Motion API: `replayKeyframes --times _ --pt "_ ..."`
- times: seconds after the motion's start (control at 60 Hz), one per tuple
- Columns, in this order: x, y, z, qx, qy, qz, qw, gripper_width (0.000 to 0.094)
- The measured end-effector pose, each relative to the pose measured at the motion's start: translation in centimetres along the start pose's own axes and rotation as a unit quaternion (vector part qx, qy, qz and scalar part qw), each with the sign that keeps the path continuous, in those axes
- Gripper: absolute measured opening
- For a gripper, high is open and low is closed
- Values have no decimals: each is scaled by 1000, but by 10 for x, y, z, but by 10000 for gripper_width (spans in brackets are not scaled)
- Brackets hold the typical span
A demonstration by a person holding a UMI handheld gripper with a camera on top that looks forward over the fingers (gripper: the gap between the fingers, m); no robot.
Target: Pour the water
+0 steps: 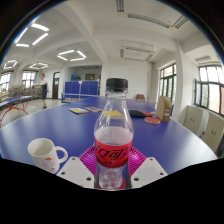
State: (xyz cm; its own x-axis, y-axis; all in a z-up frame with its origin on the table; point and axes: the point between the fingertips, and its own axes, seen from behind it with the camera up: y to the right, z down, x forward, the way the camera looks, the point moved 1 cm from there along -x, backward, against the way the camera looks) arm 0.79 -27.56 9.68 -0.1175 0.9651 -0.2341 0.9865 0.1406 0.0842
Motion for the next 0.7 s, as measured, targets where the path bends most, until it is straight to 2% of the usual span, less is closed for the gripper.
replayKeyframes --times 0.117,0.15,0.183,0.217,0.233,0.267,0.367,0.533,0.7 --pt "6 3 -3 8 -7 4 1000 509" --pt "4 3 4 15 -24 2 1000 544" --pt "2 4 14 23 -49 1 999 646" --pt "-6 3 15 30 -66 4 997 819" --pt "-11 3 17 32 -70 7 997 866" --pt "-20 5 16 32 -75 18 996 823" --pt "-41 18 2 3 -88 42 995 861" --pt "-130 -8 -27 3 -108 55 993 851" --pt "-248 -35 -46 8 -119 69 990 853"
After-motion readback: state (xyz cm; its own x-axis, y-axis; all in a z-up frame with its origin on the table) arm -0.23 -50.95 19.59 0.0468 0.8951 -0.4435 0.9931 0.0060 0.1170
